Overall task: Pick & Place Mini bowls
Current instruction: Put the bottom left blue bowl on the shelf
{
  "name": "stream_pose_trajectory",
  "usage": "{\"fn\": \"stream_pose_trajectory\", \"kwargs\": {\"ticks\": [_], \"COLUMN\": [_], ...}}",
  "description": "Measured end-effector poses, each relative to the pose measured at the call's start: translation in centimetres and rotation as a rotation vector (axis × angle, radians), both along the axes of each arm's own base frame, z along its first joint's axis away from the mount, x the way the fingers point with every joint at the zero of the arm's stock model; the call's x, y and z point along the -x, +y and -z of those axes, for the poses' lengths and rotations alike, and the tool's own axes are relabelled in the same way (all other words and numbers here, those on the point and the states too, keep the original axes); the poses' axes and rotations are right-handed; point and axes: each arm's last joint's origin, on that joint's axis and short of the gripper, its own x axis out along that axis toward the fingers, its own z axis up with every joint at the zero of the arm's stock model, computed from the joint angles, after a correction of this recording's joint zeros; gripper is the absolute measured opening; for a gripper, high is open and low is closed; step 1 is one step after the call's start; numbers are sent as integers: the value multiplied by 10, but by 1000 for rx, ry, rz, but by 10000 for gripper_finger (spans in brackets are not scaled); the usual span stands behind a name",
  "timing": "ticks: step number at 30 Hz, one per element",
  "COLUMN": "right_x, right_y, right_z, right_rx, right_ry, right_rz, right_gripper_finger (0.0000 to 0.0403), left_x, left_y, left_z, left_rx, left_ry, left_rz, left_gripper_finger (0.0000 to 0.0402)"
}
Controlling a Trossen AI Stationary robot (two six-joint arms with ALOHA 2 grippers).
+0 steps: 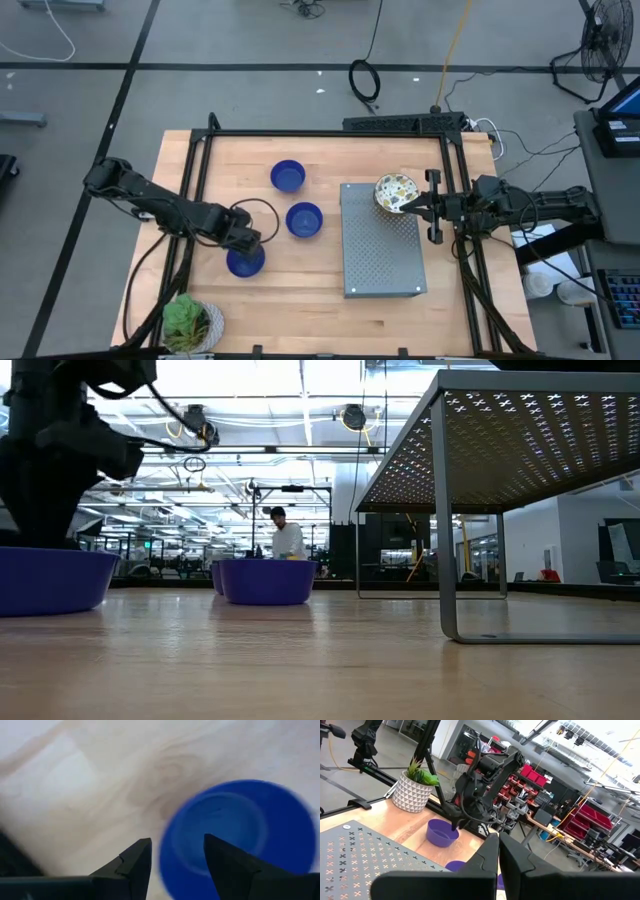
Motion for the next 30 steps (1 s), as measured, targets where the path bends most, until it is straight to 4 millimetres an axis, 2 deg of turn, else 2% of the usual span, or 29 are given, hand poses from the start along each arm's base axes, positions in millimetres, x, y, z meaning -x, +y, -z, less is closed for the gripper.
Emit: {"fn": "stream_pose_trajectory", "kwargs": {"ticks": [4,12,19,23,27,30], "right_x": [0,0,0,0,0,0], "right_y": [0,0,0,0,0,0], "right_z": [0,0,1,1,1,1], "right_rx": [-7,-15,-13,-13,-12,-12], "right_ry": [1,3,10,10,10,9], "right_rz": [1,0,0,0,0,1], "right_gripper_finger": [0,0,0,0,0,0], "left_x": [5,3,11,12,8,5], "left_y": [0,-6,-6,-6,-7,-8], "left_z": [1,8,36,50,51,50], "left_rx": [-28,-29,46,74,71,79], "left_ry": [56,64,128,70,15,-22], "left_rz": [-20,-20,-43,-38,-12,29], "left_gripper_finger": [184,184,184,184,182,158]}}
